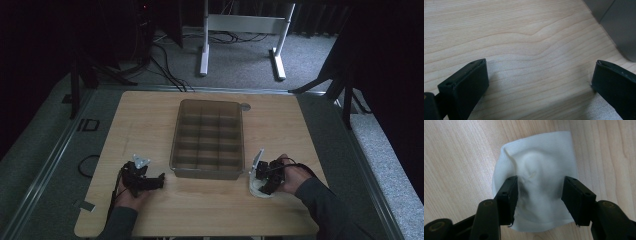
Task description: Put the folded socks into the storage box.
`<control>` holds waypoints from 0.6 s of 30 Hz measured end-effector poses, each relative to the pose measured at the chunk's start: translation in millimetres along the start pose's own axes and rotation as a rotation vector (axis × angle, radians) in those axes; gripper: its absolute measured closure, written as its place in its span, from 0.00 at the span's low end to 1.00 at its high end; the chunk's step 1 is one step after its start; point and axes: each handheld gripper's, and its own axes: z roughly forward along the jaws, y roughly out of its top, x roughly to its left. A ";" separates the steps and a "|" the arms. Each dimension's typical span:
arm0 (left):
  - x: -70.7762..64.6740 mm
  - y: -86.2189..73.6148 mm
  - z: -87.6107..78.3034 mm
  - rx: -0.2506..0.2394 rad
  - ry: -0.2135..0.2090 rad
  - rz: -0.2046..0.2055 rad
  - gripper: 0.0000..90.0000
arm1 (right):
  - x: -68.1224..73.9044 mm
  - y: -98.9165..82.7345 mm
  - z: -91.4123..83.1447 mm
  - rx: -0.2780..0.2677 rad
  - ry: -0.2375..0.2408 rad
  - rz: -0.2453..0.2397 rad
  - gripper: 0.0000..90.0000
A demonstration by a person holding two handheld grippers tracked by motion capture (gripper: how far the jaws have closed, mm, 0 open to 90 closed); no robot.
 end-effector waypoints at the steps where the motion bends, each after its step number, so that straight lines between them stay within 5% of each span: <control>1: 0.0 0.0 0.0 0.000 0.000 0.000 0.01 | -0.8 0.5 0.5 0.003 0.004 0.001 0.49; 18: 0.0 -0.1 0.0 0.000 0.000 0.000 0.01 | -12.1 0.0 8.9 0.005 0.087 0.061 0.46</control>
